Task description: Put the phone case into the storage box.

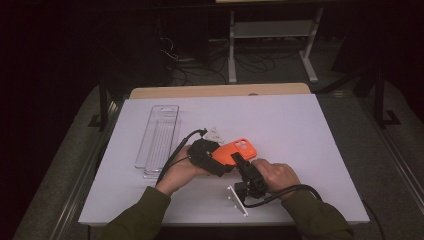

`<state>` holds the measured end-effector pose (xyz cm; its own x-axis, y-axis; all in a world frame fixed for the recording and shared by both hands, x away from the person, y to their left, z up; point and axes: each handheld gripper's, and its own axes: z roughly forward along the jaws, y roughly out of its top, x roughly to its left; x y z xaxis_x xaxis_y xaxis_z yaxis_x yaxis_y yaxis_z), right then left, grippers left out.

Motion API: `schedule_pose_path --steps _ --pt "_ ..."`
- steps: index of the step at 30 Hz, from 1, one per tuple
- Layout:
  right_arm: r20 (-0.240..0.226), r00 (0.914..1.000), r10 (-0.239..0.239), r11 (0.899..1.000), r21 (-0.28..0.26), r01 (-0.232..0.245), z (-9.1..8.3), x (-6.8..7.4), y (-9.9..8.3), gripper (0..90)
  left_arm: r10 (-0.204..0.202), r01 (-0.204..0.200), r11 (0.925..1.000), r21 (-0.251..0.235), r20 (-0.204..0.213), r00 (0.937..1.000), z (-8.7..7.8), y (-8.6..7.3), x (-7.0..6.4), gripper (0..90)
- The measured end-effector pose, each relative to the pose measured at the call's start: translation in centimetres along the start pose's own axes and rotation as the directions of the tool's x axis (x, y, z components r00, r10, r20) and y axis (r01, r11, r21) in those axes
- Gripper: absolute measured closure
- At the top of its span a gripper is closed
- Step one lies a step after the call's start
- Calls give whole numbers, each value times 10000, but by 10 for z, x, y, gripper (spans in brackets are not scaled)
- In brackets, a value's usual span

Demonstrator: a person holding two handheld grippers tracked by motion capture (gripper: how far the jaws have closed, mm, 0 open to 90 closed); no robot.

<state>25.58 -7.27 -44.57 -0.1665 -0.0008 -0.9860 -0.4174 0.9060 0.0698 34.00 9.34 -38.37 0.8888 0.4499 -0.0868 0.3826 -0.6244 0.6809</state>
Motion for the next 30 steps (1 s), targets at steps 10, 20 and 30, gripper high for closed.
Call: schedule_pose_path --steps 10,20,30 --pt "34 10000 -26 10000 95 26 -1 -1 1 779 -276 282 9995 -159 343 9990 1 -1 3 153" --pt "109 9999 -114 9999 47 114 -1 -2 1 791 -243 270 9993 -269 963 9951 -4 -3 8 132" --pt "-7 10000 -26 9999 111 26 0 -1 0 790 272 -197 9982 -564 1358 9904 -21 -4 15 0"
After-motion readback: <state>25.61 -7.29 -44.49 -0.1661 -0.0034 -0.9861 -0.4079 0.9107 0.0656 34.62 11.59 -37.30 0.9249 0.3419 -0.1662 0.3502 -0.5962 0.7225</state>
